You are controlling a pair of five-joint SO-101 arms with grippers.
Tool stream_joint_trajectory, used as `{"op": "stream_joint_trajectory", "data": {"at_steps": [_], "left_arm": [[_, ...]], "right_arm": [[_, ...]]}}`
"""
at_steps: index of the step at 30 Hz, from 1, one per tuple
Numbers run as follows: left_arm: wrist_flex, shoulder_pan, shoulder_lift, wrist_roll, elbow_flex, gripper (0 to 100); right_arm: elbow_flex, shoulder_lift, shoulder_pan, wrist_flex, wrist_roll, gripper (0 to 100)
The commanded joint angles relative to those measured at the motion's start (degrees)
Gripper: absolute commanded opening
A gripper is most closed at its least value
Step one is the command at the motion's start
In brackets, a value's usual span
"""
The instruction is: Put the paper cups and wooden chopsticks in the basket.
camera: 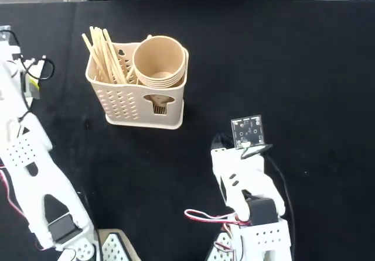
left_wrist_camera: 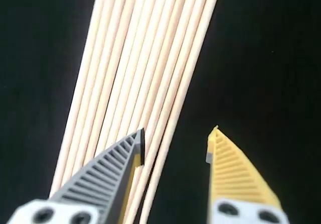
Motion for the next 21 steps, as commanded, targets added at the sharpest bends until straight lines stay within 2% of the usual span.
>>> {"op": "stream_joint_trajectory", "data": {"at_steps": [1,4,11,18,21], "left_arm": [[-5.2,0.3,-0.1,0.8,-1.0,22],[-10.4,-0.1,-0.2,3.6,2.4,22],[-15.6,0.0,0.5,3.9,3.1,22],[-16.4,0.0,0.5,3.3,6.6,22],[-16.8,1.0,0.5,0.2,11.6,22]], "right_arm": [[0.0,-0.6,0.7,0.1,0.7,1.4],[0.0,-0.6,0.7,0.1,0.7,1.4],[0.0,-0.6,0.7,0.1,0.6,1.4],[0.0,-0.6,0.8,0.1,0.6,1.4],[0.0,-0.6,0.8,0.1,0.6,1.4]]}}
